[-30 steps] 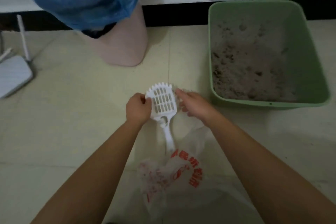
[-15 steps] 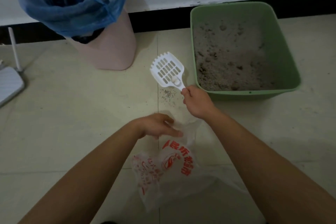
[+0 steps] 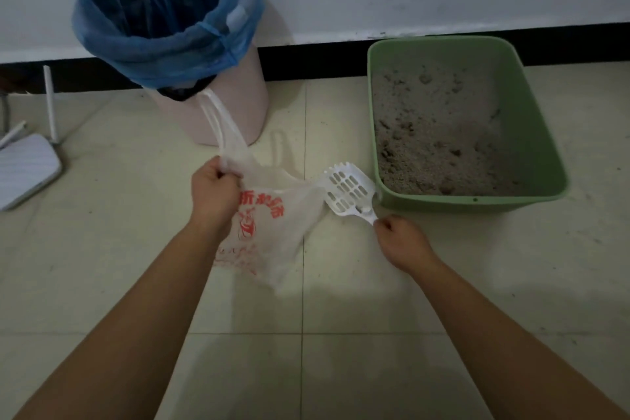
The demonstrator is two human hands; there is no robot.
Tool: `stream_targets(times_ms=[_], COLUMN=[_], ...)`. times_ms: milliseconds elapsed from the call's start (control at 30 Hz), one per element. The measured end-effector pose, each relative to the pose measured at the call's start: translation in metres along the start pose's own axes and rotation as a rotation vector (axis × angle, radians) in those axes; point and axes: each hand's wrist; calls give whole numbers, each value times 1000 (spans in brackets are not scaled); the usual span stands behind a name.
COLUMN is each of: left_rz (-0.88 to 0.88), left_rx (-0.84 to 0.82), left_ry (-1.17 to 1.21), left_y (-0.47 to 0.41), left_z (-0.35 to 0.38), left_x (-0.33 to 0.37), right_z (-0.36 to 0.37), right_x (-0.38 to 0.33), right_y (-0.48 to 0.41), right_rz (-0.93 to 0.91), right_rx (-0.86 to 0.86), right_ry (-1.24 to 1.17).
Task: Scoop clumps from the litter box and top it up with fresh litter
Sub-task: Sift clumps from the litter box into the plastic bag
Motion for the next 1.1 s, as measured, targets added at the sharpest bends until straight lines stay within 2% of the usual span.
stream_targets(times_ms=[100,167,233,333,400,467,567,633,667,733,767,833,867,900,933,1000,1033,1100], left_rz=[38,66,120,259,343,319,59,-84,-118,-68,25,322,477,600,649,547,474,448], left_rx=[26,2,-34,-113,-184,-197,-5,160,217,326,395,460,391,242,24,-460,-650,-819], left_ry=[47,27,-28,-177,-257,-208,131,314,313,125,7,-137,-149,-143,-163,-343,-541,-1024], left_y=[-5,-7,-6,-3,3,9,7,3,1,1,3,11,15,18,21,18,11,-7], left_z=[-3,-1,2,6,8,12,11,5,2,-5,-9,-16,-18,-20,-20,-18,-17,-16], left_x=[24,35,42,44,44,46,54,59,59,57,58,68,75,81,87,86,78,49], right_z=[-10,-23,-37,-48,-47,-42,-31,-23,-19,-14,-12,-9,-8,-7,-5,-3,-1,2], right_x=[-17,-36,-60,-91,-103,-108,-96,-86,-84,-87,-91,-101,-106,-110,-113,-117,-119,-118], right_y=[7,16,28,46,45,35,18,15,14,16,16,18,18,18,18,18,18,16], right_rz=[-29,-82,-238,-599,-772,-862,-907,-884,-872,-875,-880,-868,-868,-870,-873,-888,-896,-926], right_rx=[17,123,293,493,493,424,318,305,306,333,340,322,309,292,279,275,276,250], right_ry=[179,268,191,-44,58,269,534,542,543,573,585,606,611,622,630,646,650,638])
Point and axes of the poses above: each hand's wrist, its own y-axis away from the middle knuckle, its own z-axis out of the palm, x = y × z, and after that the axes turned 8 degrees about z, right-handed
